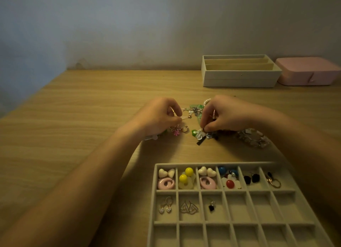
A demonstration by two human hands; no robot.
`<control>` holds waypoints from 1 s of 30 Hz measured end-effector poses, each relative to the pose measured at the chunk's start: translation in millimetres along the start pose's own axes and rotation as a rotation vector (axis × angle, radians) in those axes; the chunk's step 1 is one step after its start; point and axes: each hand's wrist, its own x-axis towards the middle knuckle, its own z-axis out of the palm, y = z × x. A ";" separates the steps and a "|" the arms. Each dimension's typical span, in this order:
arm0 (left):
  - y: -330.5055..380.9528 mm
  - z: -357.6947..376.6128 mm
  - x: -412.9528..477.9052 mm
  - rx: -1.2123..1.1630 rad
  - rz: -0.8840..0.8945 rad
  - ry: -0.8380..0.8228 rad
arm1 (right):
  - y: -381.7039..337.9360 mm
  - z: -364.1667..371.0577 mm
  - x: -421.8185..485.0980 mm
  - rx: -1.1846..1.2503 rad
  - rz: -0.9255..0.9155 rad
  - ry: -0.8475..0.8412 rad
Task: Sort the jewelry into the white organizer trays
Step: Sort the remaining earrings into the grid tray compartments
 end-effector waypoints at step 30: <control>7.4 3.3 28.3 0.116 -0.022 -0.058 | 41.5 -19.6 -16.6 0.193 0.174 -0.024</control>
